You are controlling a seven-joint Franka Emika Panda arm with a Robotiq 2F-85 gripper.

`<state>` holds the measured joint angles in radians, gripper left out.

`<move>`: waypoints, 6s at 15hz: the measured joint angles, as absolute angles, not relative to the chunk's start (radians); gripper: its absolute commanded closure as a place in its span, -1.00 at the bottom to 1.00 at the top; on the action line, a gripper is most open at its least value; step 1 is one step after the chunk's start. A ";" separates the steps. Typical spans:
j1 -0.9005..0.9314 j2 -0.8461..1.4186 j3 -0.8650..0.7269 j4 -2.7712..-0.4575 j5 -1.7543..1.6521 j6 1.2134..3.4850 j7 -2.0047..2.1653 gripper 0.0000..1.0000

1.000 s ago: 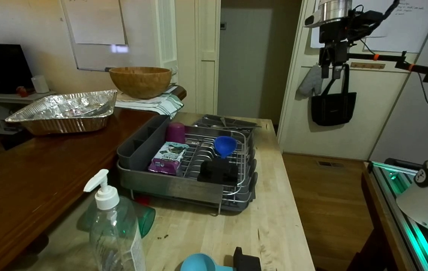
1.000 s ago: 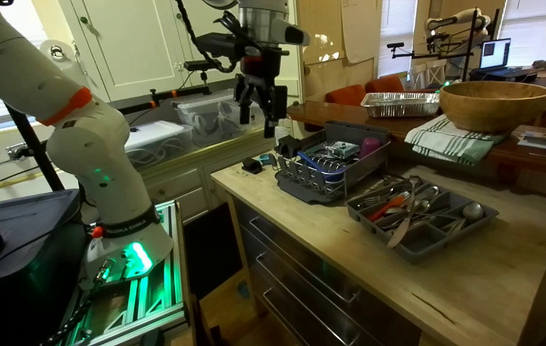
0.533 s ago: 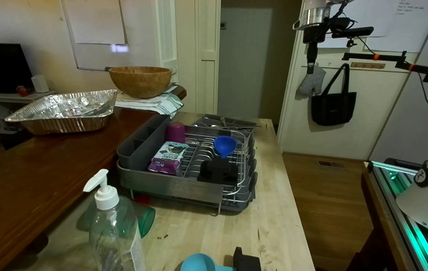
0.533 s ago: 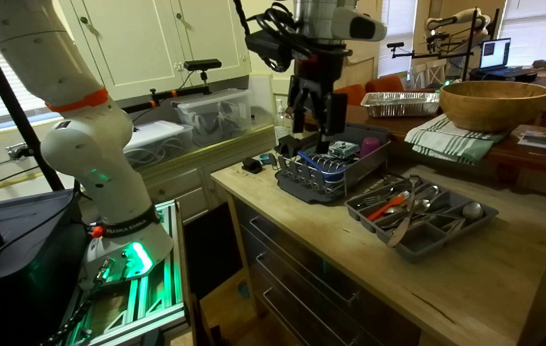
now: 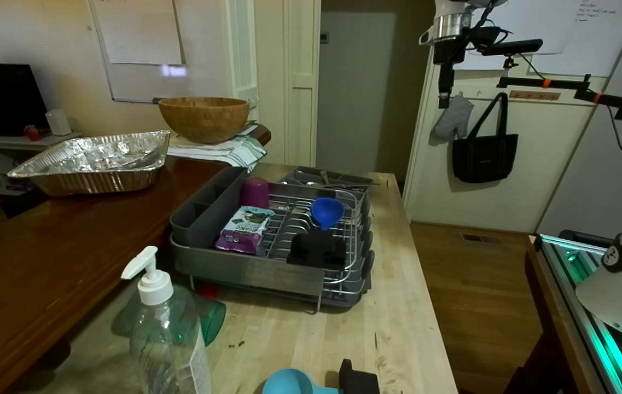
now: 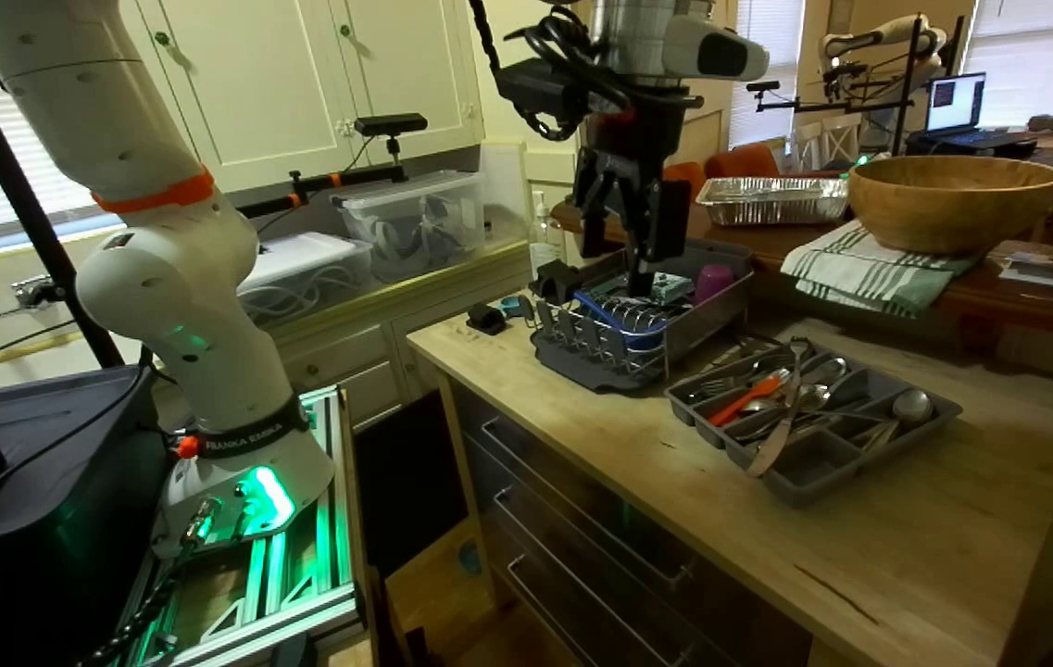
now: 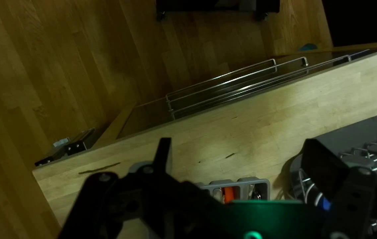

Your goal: Remove the silver knife from the utensil holder and put it in the drying rack

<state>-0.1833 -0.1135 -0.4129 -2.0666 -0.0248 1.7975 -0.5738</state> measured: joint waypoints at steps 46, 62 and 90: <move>-0.239 0.871 -0.110 -1.291 -0.307 2.022 -0.827 -0.99; -0.250 0.830 -0.073 -1.477 -0.306 2.375 -0.986 -0.49; -0.192 0.727 -0.121 -1.575 -0.348 2.335 -0.915 0.91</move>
